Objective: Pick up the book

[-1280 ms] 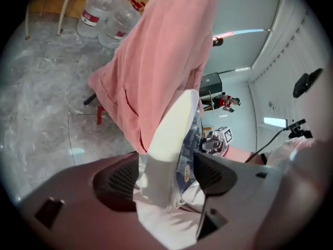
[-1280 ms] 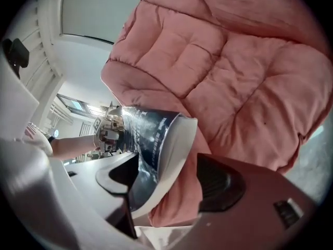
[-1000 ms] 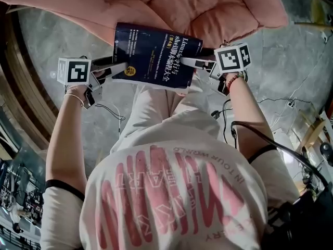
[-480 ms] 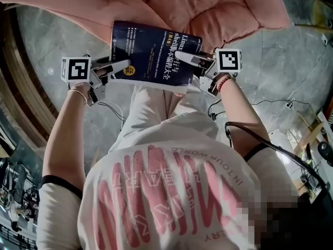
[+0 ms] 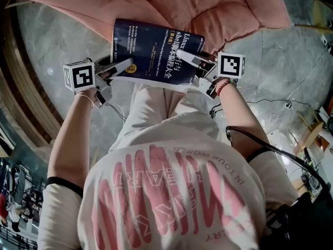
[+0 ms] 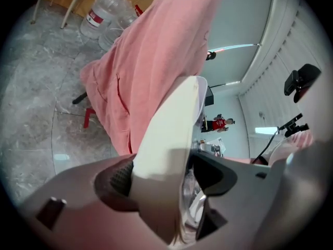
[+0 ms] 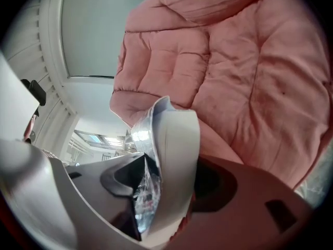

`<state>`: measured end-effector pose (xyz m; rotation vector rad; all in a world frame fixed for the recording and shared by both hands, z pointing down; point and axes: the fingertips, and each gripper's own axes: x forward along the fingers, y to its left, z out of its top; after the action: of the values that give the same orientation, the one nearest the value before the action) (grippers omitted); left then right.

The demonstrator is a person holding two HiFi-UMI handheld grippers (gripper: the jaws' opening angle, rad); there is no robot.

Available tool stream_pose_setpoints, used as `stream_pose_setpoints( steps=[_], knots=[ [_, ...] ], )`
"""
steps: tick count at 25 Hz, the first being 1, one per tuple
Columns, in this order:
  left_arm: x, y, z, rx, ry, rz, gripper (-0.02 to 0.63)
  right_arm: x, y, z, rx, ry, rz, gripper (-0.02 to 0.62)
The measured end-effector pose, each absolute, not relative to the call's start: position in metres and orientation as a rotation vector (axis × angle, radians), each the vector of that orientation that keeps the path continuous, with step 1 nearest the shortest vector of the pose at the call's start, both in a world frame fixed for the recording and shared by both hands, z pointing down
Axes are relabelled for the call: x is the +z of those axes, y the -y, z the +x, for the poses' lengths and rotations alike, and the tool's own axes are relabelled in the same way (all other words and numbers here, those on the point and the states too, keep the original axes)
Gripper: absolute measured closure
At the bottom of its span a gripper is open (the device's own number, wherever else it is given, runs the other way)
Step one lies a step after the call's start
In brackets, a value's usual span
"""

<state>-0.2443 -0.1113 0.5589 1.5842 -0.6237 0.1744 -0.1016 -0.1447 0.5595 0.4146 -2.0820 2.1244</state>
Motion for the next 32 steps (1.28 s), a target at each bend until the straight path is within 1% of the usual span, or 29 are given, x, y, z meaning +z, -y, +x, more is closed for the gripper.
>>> stream_pose_setpoints(
  steps=[5, 11, 12, 14, 16, 18, 21, 25, 30, 32],
  knots=[
    [0.552, 0.109, -0.246, 0.178, 0.661, 1.59, 0.307, 0.555, 0.144, -0.096, 2.037, 2.084, 0.469, 0.322],
    [0.545, 0.111, -0.244, 0.118, 0.69, 1.601, 0.388, 0.551, 0.152, -0.093, 1.976, 2.108, 0.495, 0.328],
    [0.549, 0.116, -0.241, 0.106, 0.682, 1.579, 0.393, 0.556, 0.159, -0.09, 1.981, 2.103, 0.496, 0.328],
    [0.554, 0.115, -0.239, 0.162, 0.641, 1.489, 0.397, 0.568, 0.154, -0.087, 2.114, 1.997, 0.505, 0.334],
    [0.543, 0.089, -0.247, 0.286, 0.58, 1.307, 0.4, 0.568, 0.113, -0.094, 2.363, 1.767, 0.521, 0.336],
    [0.543, 0.084, -0.249, 0.334, 0.554, 1.228, 0.402, 0.575, 0.1, -0.095, 2.473, 1.665, 0.533, 0.337],
    [0.557, 0.098, -0.243, 0.304, 0.564, 1.298, 0.403, 0.588, 0.114, -0.09, 2.445, 1.743, 0.558, 0.339],
    [0.547, 0.1, -0.246, 0.28, 0.568, 1.363, 0.403, 0.573, 0.12, -0.098, 2.491, 1.807, 0.54, 0.339],
    [0.545, 0.109, -0.246, 0.228, 0.622, 1.489, 0.405, 0.576, 0.13, -0.093, 2.34, 1.975, 0.542, 0.339],
    [0.542, 0.108, -0.246, 0.2, 0.647, 1.533, 0.405, 0.569, 0.133, -0.095, 2.334, 2.024, 0.538, 0.339]
  ],
)
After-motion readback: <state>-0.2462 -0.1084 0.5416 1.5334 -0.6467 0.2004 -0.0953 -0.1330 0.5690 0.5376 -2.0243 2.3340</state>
